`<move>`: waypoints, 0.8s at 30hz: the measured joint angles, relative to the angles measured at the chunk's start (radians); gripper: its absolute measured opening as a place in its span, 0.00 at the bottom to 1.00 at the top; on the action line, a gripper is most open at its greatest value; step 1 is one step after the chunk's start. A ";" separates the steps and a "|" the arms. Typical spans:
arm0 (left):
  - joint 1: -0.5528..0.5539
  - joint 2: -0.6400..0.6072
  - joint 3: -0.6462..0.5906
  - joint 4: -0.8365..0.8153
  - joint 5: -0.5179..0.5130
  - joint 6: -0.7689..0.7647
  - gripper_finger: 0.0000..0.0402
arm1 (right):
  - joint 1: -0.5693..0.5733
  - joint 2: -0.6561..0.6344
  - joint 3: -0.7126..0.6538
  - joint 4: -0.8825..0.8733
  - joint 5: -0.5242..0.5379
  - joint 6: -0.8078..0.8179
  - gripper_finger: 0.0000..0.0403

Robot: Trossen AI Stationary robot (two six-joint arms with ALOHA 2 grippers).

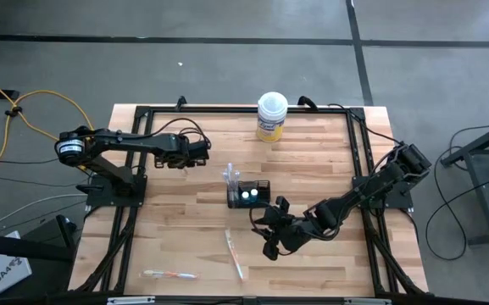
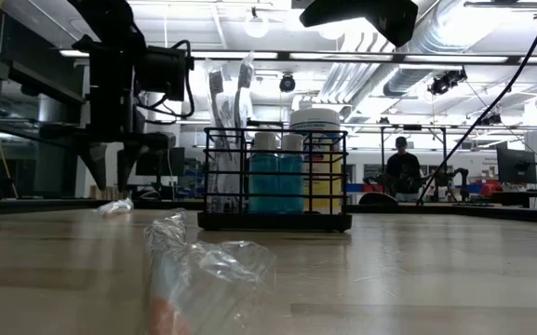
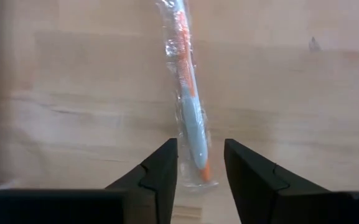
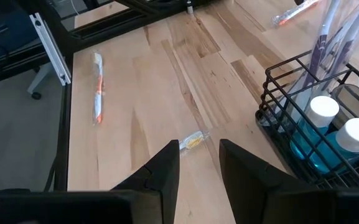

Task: Pick & Place toothbrushing station
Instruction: Put the top orange toothbrush into the wire organizer

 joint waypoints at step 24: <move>0.032 0.069 -0.004 0.057 -0.031 -0.129 0.34 | 0.000 0.000 0.000 0.009 0.000 0.000 0.26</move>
